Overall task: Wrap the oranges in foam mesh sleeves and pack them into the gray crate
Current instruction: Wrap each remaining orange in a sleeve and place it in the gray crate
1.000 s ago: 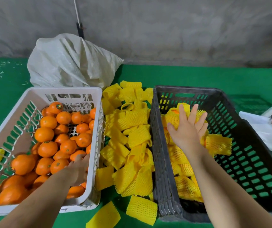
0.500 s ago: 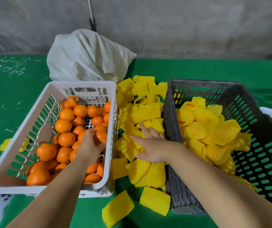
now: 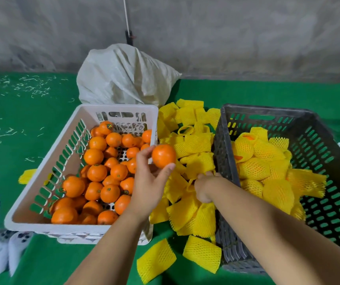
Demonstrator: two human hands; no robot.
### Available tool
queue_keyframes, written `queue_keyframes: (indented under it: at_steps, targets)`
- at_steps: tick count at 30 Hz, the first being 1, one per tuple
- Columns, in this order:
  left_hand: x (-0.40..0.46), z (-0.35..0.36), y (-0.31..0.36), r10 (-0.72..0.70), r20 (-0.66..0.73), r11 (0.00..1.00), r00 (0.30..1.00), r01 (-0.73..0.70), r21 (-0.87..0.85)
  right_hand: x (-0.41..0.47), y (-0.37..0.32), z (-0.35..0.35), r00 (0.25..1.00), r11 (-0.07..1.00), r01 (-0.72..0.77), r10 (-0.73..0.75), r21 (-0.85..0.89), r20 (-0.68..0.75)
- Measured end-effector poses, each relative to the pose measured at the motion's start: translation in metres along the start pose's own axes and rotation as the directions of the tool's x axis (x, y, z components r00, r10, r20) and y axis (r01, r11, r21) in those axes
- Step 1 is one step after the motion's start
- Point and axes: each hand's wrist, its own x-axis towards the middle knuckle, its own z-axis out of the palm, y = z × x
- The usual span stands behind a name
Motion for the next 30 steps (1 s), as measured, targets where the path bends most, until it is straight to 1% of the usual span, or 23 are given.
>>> queue_keyframes:
  at_steps: [1, 2, 3, 4, 5, 6, 7, 8, 9, 10, 11, 12, 13, 16, 18, 20, 23, 24, 26, 30]
  targets:
    - [-0.002, 0.003, -0.002, 0.012, 0.039, 0.997, 0.999, -0.015, 0.079, -0.004, -0.001, -0.005, 0.993, 0.997, 0.006, 0.003, 0.074, -0.117]
    - [-0.003, 0.003, -0.003, 0.011, 0.07, 0.989, 0.997, -0.021, 0.149, -0.009, -0.002, -0.01, 0.965, 0.981, 0.022, 0.03, 0.194, -0.262]
    - [-0.003, 0.003, -0.002, -0.008, 0.09, 0.984, 0.996, -0.009, 0.179, -0.014, -0.003, -0.013, 0.909, 0.945, 0.066, 0.075, 0.321, -0.409]
    - [-0.003, 0.001, 0.0, -0.039, 0.116, 0.989, 0.992, 0.022, 0.147, -0.018, -0.004, -0.016, 0.829, 0.89, 0.145, 0.129, 0.433, -0.544]
    - [-0.003, -0.001, 0.003, -0.088, 0.145, 0.996, 0.986, 0.082, 0.047, -0.021, -0.003, -0.018, 0.737, 0.827, 0.248, 0.177, 0.505, -0.652]
    - [-0.003, -0.003, 0.005, -0.141, 0.18, 0.985, 0.974, 0.157, -0.078, -0.023, -0.002, -0.02, 0.651, 0.754, 0.354, 0.225, 0.553, -0.725]
    - [-0.004, -0.005, 0.007, -0.192, 0.21, 0.957, 0.959, 0.231, -0.177, -0.026, -0.001, -0.02, 0.59, 0.658, 0.452, 0.286, 0.602, -0.755]
    - [-0.004, -0.006, 0.008, -0.227, 0.224, 0.933, 0.948, 0.277, -0.228, -0.029, -0.002, -0.021, 0.573, 0.525, 0.534, 0.352, 0.663, -0.74]
    - [-0.006, -0.006, 0.011, -0.251, 0.232, 0.915, 0.94, 0.308, -0.259, -0.032, -0.004, -0.02, 0.595, 0.366, 0.591, 0.404, 0.719, -0.695]
    - [-0.006, -0.006, 0.012, -0.269, 0.233, 0.901, 0.934, 0.33, -0.283, -0.032, -0.006, -0.018, 0.639, 0.202, 0.619, 0.431, 0.759, -0.637]
    - [-0.006, -0.006, 0.013, -0.285, 0.237, 0.889, 0.929, 0.349, -0.298, -0.032, -0.008, -0.015, 0.682, 0.073, 0.621, 0.441, 0.781, -0.584]
    - [-0.005, -0.006, 0.014, -0.293, 0.248, 0.882, 0.923, 0.362, -0.302, -0.031, -0.009, -0.011, 0.706, 0.007, 0.614, 0.442, 0.789, -0.553]
    - [-0.003, -0.007, 0.015, -0.294, 0.267, 0.882, 0.918, 0.368, -0.295, -0.03, -0.011, -0.008, 0.716, -0.009, 0.607, 0.44, 0.794, -0.542]
    - [0.002, -0.008, 0.019, -0.275, 0.352, 0.904, 0.895, 0.365, -0.222, -0.028, -0.014, -0.007, 0.699, 0.026, 0.608, 0.456, 0.794, -0.55]
    - [0.002, -0.008, 0.018, -0.269, 0.383, 0.907, 0.884, 0.367, -0.209, -0.027, -0.017, -0.009, 0.688, 0.045, 0.612, 0.462, 0.79, -0.56]
    - [0.002, -0.009, 0.018, -0.274, 0.406, 0.892, 0.872, 0.388, -0.232, -0.028, -0.02, -0.013, 0.702, 0.046, 0.601, 0.448, 0.798, -0.554]
    - [0.005, -0.013, 0.017, -0.311, 0.449, 0.845, 0.838, 0.46, -0.273, -0.027, -0.021, -0.013, 0.739, 0.022, 0.598, 0.372, 0.801, -0.561]
    - [0.005, -0.014, 0.017, -0.322, 0.454, 0.836, 0.831, 0.475, -0.276, -0.027, -0.021, -0.013, 0.744, 0.035, 0.596, 0.354, 0.803, -0.567]
    - [0.006, -0.012, 0.016, -0.329, 0.435, 0.846, 0.838, 0.466, -0.259, -0.026, -0.019, -0.013, 0.742, 0.03, 0.599, 0.357, 0.8, -0.568]
    - [0.004, -0.006, 0.014, -0.299, 0.323, 0.896, 0.898, 0.38, -0.228, -0.027, -0.017, -0.014, 0.703, -0.068, 0.654, 0.422, 0.754, -0.572]
